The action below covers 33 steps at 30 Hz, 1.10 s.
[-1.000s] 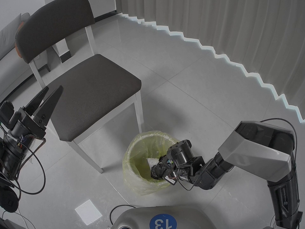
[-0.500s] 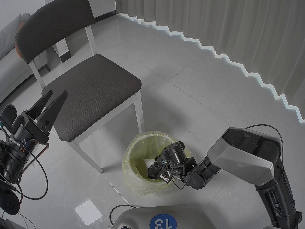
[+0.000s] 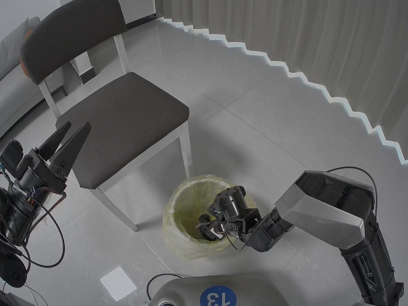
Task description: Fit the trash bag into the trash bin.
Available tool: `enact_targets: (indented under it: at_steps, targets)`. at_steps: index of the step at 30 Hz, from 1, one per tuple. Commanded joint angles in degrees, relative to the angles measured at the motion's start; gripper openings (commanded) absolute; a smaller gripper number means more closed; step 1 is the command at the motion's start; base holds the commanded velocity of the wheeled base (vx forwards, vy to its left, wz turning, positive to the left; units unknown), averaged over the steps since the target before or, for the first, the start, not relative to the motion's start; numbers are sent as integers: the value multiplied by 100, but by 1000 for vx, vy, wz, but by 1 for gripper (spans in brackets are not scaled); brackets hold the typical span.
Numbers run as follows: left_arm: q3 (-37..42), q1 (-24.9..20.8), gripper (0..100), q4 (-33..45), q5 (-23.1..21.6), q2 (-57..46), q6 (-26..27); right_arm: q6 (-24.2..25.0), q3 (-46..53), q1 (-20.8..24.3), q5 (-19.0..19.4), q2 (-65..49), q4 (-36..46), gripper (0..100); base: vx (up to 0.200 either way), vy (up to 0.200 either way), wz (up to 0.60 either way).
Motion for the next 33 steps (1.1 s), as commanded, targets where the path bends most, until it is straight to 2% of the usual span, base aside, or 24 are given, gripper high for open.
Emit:
enact_targets:
  at_steps: [1,14,19,25,28,30,33]
  targets:
    - [6,3,100,-23,8,54,7,-1,-2,23,-1,-19,-3,100,0,0,0]
    - [15,3,100,-23,8,115,7,113,42,-144,-45,-204,-12,100,0,0,0]
    - [41,12,100,-23,17,186,25,157,51,-540,-71,-590,41,100,0,0,0]
    - [94,3,100,-49,17,344,51,122,200,-1067,-344,-863,49,100,0,0,0]
    - [112,3,100,-58,17,361,60,95,367,-1190,-344,-977,67,100,0,0,0]
    - [120,-6,100,-58,26,370,60,-37,648,-1322,-344,-1083,84,100,0,0,0]
    - [120,-15,100,-58,17,440,69,-502,1035,-1542,-344,-1083,32,100,0,0,0]
